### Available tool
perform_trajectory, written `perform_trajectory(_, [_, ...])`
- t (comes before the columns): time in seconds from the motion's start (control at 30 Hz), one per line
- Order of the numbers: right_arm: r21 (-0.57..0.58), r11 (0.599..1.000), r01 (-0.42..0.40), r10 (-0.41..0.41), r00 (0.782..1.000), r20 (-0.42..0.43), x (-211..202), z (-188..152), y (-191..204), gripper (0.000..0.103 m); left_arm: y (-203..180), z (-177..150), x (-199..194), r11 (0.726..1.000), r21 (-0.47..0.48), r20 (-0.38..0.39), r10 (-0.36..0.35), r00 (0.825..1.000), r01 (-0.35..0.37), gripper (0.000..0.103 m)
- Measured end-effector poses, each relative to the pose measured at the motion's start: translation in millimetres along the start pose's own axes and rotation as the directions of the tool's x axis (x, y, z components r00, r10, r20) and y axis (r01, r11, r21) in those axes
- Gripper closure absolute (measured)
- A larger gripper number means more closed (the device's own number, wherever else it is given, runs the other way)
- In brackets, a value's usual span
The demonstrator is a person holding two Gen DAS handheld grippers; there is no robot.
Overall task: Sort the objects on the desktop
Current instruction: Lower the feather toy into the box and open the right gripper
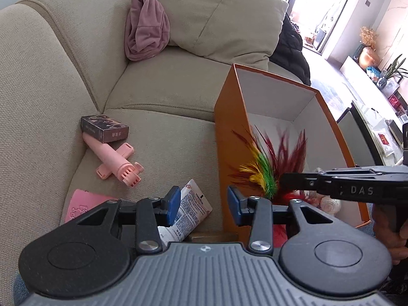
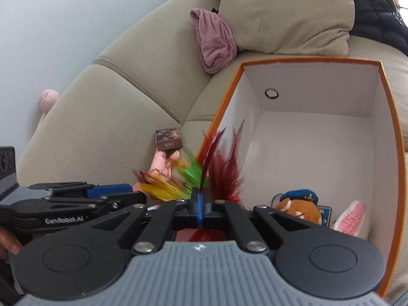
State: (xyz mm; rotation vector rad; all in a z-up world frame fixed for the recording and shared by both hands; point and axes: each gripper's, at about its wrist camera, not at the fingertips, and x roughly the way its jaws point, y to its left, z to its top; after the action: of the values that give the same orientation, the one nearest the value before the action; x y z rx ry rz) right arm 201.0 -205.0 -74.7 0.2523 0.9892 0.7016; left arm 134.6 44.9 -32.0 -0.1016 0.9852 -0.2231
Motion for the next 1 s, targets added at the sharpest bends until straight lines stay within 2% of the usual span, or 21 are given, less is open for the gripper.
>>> perform_trajectory(0.17, [-0.023, 0.998, 0.061, -0.062, 0.998, -0.033, 2, -10, -2, 0.103, -1, 0, 1, 1.000, 0.002, 0.000, -0.009, 1.000, 0.009, 0.056])
perform_trajectory(0.33, [-0.039, 0.995, 0.094, -0.095, 0.995, -0.024, -10, -13, -5, 0.093, -3, -2, 1, 1.000, 0.006, 0.001, -0.014, 1.000, 0.014, 0.056])
perform_trajectory(0.37, [-0.042, 0.994, 0.100, -0.101, 0.995, -0.021, -11, -13, -6, 0.085, -4, -2, 1, 1.000, 0.005, 0.001, -0.013, 1.000, 0.013, 0.056])
perform_trajectory(0.4, [-0.042, 0.993, 0.107, -0.108, 0.994, -0.020, -10, -12, -7, 0.071, -4, -2, 0, 1.000, 0.006, 0.002, -0.012, 1.000, 0.012, 0.056])
perform_trajectory(0.47, [-0.056, 0.991, 0.120, -0.121, 0.992, -0.025, -3, -8, -9, 0.060, -5, -3, -2, 1.000, 0.007, 0.004, -0.009, 1.000, 0.009, 0.056])
perform_trajectory(0.67, [-0.132, 0.980, 0.150, -0.157, 0.987, -0.041, 31, 0, -8, 0.060, -2, -8, -11, 1.000, 0.005, 0.010, 0.013, 1.000, -0.013, 0.056])
perform_trajectory(0.73, [-0.175, 0.974, 0.147, -0.158, 0.986, -0.050, 37, -2, -3, 0.064, 1, -10, -12, 1.000, -0.005, 0.007, 0.025, 1.000, -0.025, 0.056])
perform_trajectory(0.8, [-0.198, 0.972, 0.129, -0.145, 0.987, -0.067, 40, -3, -2, 0.098, 3, -11, -13, 0.999, -0.013, 0.003, 0.035, 0.999, -0.035, 0.056])
perform_trajectory(1.0, [-0.263, 0.964, 0.042, -0.062, 0.996, -0.069, 29, 2, 4, 0.101, 1, -12, -12, 0.999, -0.010, -0.003, 0.033, 0.999, -0.033, 0.056])
